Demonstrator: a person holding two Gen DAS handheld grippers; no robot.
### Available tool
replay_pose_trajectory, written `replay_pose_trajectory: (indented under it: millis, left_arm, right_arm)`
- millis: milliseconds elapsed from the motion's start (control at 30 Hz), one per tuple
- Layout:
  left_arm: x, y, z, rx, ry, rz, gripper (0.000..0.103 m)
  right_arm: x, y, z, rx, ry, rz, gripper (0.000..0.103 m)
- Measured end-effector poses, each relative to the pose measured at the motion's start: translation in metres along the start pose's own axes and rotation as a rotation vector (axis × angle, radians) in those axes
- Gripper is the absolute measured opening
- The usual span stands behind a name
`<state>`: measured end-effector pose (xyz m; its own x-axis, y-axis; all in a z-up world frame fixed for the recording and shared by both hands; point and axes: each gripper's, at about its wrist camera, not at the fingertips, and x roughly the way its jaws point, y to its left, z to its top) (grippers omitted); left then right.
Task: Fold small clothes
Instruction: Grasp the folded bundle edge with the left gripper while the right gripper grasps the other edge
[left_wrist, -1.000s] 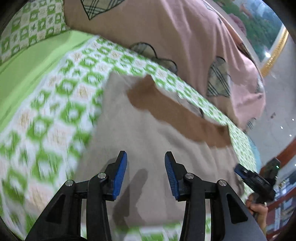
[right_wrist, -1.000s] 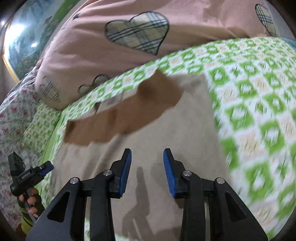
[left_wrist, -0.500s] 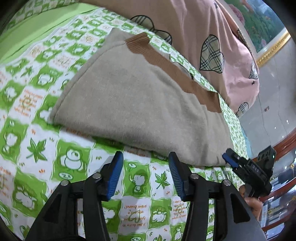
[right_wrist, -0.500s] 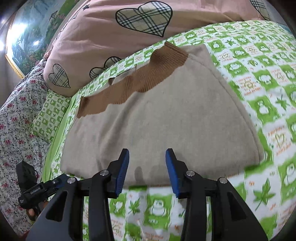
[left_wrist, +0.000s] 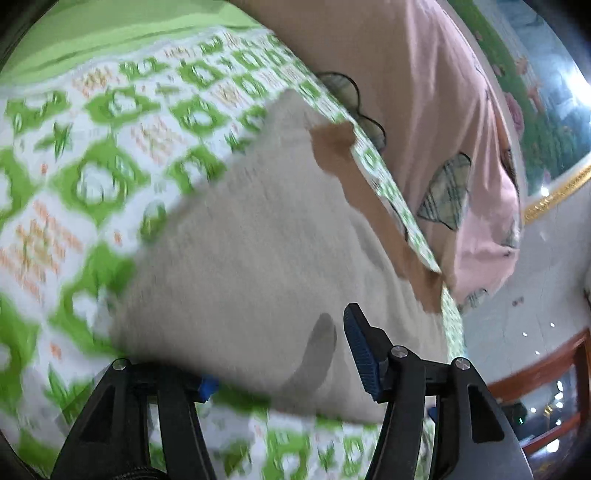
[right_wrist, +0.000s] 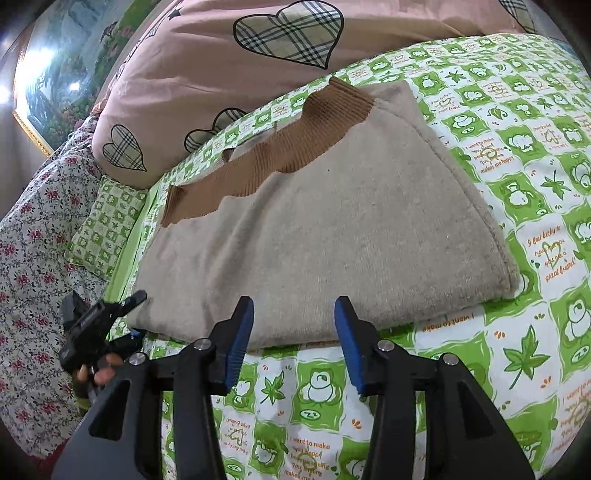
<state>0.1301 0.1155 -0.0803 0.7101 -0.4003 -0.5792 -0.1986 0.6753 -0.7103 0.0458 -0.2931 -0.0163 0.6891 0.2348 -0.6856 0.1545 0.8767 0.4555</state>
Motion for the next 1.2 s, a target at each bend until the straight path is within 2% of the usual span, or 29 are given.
replay_pose_trajectory:
  millis: [67, 133, 233, 333, 467, 633, 733, 900, 1000, 1167, 1200]
  left_arm:
    - [0.006, -0.001, 0.009, 0.000, -0.019, 0.028, 0.049]
    - [0.011, -0.002, 0.016, 0.007, -0.028, 0.056, 0.027]
    - [0.013, -0.012, 0.023, 0.040, -0.041, 0.058, 0.015]
    - [0.004, -0.044, 0.021, 0.146, -0.071, 0.033, 0.012]
    - [-0.005, -0.109, 0.006, 0.332, -0.077, -0.048, 0.011]
    - [0.019, -0.174, -0.037, 0.529, 0.008, -0.113, 0.009]
    - [0.047, -0.191, -0.060, 0.598, 0.063, -0.108, 0.008]
    - [0.077, -0.193, -0.077, 0.621, 0.132, -0.101, 0.007]
    - [0.084, -0.192, -0.075, 0.622, 0.141, -0.102, 0.007]
    - [0.081, -0.192, -0.075, 0.641, 0.145, -0.108, 0.007]
    - [0.080, -0.191, -0.075, 0.645, 0.146, -0.107, 0.007]
  right_arm:
    - [0.000, -0.001, 0.001, 0.005, -0.003, 0.000, 0.047]
    - [0.002, -0.003, 0.005, 0.010, -0.003, 0.003, 0.047]
    - [0.003, -0.005, 0.013, 0.009, -0.007, 0.012, 0.047]
    - [0.002, -0.004, 0.023, 0.007, -0.021, 0.020, 0.047]
    - [0.000, -0.008, 0.042, 0.015, -0.037, 0.053, 0.047]
    - [0.009, -0.017, 0.070, 0.070, 0.006, 0.144, 0.047]
    - [0.024, -0.019, 0.087, 0.114, 0.067, 0.255, 0.058]
    - [0.057, -0.010, 0.112, 0.136, 0.133, 0.357, 0.062]
    - [0.088, 0.006, 0.125, 0.115, 0.192, 0.361, 0.062]
    - [0.130, 0.043, 0.125, 0.046, 0.244, 0.390, 0.062]
    - [0.139, 0.051, 0.125, 0.028, 0.252, 0.380, 0.055]
